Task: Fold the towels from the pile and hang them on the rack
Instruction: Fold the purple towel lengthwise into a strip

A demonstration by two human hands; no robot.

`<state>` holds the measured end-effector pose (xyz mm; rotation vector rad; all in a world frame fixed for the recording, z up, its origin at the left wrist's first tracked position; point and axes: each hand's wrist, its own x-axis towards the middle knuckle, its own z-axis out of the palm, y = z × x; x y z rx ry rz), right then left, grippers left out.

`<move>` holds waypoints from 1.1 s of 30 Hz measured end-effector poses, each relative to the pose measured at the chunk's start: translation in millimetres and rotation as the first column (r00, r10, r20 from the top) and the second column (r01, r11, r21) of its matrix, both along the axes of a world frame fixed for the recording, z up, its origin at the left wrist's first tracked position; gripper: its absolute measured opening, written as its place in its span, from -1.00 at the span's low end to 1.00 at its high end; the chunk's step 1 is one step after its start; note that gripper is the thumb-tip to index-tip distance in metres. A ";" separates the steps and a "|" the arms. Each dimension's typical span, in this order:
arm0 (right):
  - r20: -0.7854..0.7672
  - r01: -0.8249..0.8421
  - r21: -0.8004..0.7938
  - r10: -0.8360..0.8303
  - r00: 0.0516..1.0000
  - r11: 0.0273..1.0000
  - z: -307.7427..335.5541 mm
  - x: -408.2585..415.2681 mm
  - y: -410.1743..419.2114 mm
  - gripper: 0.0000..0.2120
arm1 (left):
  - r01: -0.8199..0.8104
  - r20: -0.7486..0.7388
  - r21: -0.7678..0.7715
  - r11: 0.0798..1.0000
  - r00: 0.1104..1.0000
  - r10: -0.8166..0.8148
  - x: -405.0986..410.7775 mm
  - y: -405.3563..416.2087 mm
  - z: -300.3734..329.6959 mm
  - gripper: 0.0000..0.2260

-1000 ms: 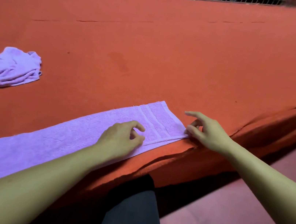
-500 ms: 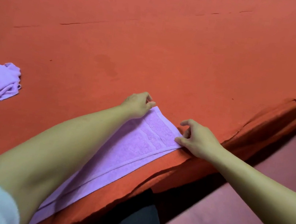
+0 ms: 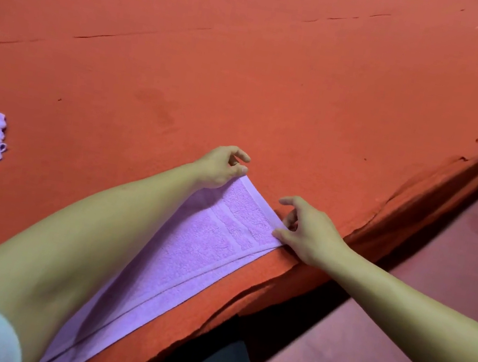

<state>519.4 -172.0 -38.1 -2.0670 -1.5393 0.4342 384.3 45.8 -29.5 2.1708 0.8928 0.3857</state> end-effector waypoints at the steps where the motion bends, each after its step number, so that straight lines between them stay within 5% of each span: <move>1: -0.024 0.008 0.010 -0.008 1.000 1.000 0.0 -0.5 0.2 -0.41 | 0.001 0.029 -0.009 1.000 1.000 0.000 -0.1 -1.1 0.5 -0.84; 11: -0.477 0.161 -0.017 -0.150 0.866 0.987 13.1 11.0 13.9 -0.36 | -0.064 0.211 -0.106 0.992 0.974 0.086 6.4 9.8 3.0 -0.85; 19: -0.282 0.199 -0.028 -0.199 0.939 0.980 18.6 44.8 33.8 -0.37 | -0.106 0.122 -0.034 0.994 0.986 0.110 39.0 28.9 3.1 -0.81; 24: 0.047 0.185 -0.026 -0.184 0.982 0.982 5.0 43.7 34.0 -0.39 | -0.211 -0.104 0.286 0.935 0.963 0.249 54.5 23.2 -18.8 -0.81; 28: 0.040 0.181 0.002 -0.181 0.983 0.984 7.7 46.3 27.7 -0.44 | -0.281 -0.048 0.446 0.850 0.940 0.337 39.8 16.2 -5.4 -0.73; 33: 0.061 0.139 0.128 -0.148 0.987 0.982 8.3 26.7 16.4 -0.57 | -0.324 0.045 0.397 0.859 0.941 0.334 -20.8 -12.6 3.2 -0.82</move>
